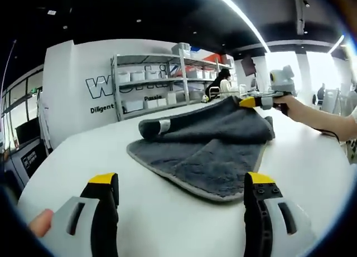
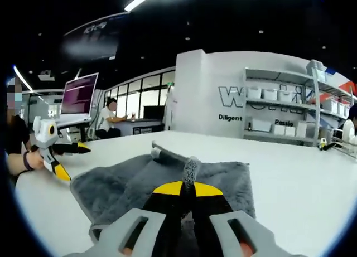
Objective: Open the folded towel by lifting each exposed corner and separating the folded layers until the towel lies flat within the target outline without major curled edges
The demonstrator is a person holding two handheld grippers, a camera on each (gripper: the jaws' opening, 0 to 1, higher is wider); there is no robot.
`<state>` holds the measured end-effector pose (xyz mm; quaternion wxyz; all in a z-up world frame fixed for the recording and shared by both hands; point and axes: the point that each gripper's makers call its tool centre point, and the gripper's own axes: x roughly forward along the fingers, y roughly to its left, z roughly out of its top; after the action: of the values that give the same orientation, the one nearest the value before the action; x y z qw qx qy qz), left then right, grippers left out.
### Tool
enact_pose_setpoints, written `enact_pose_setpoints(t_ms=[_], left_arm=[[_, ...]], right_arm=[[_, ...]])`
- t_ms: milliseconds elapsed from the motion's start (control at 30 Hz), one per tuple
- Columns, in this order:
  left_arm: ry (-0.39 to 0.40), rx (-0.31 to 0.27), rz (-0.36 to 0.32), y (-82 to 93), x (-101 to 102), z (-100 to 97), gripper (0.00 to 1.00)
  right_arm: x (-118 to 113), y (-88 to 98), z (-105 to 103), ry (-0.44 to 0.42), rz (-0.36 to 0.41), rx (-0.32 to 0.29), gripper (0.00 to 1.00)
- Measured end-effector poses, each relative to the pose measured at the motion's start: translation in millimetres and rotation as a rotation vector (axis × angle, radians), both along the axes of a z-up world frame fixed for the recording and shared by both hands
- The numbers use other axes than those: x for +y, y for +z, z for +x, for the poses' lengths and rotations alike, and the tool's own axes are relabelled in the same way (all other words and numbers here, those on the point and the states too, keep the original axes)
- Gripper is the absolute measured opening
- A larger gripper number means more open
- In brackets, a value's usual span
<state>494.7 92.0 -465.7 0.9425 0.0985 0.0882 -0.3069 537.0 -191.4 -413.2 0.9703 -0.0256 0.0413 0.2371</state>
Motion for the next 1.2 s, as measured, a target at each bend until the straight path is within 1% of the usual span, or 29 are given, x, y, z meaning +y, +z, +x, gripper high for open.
enact_pose_setpoints(t_ms=[133, 233, 333, 367, 500, 567, 633, 733, 833, 1033, 1100, 1200], left_arm=[[0.001, -0.007, 0.022, -1.4, 0, -0.7, 0.92], [0.006, -0.003, 0.031, -3.1, 0, 0.0, 0.91], [0.008, 0.006, 0.032, -4.5, 0, 0.2, 0.91], [0.007, 0.005, 0.028, -3.8, -1, -0.1, 0.91], [0.012, 0.000, 0.025, -1.9, -1, 0.7, 0.91], [0.014, 0.000, 0.022, -1.4, -1, 1.1, 0.91], [0.017, -0.002, 0.021, -0.6, 0, 1.7, 0.91], [0.021, -0.003, 0.020, -0.4, 1, 1.9, 0.91], [0.023, -0.001, 0.018, -0.5, 1, 2.1, 0.91], [0.025, 0.000, 0.018, -0.8, 3, 3.3, 0.91], [0.028, 0.001, 0.016, -1.1, 3, 3.2, 0.91], [0.033, 0.002, 0.010, -0.7, 6, 4.2, 0.91]], right_arm=[[-25, 5.3, 3, -0.062, 0.035, -0.009, 0.01], [-48, 8.7, 5, -0.117, 0.060, -0.016, 0.01], [-66, 12.0, 6, -0.162, 0.062, -0.033, 0.01], [-76, 13.1, 6, -0.188, 0.062, -0.038, 0.01], [-102, 12.5, 8, -0.252, 0.079, -0.039, 0.01], [-116, 11.7, 7, -0.296, 0.056, -0.046, 0.01], [-124, 11.9, 6, -0.320, 0.047, -0.049, 0.01], [-136, 13.4, 3, -0.352, 0.055, -0.055, 0.01], [-155, 13.9, 1, -0.414, 0.073, -0.056, 0.01], [-197, 9.8, -2, -0.527, 0.088, -0.053, 0.01], [-210, 5.8, -3, -0.554, 0.092, -0.045, 0.01], [-231, -7.5, -2, -0.608, 0.089, -0.013, 0.01]])
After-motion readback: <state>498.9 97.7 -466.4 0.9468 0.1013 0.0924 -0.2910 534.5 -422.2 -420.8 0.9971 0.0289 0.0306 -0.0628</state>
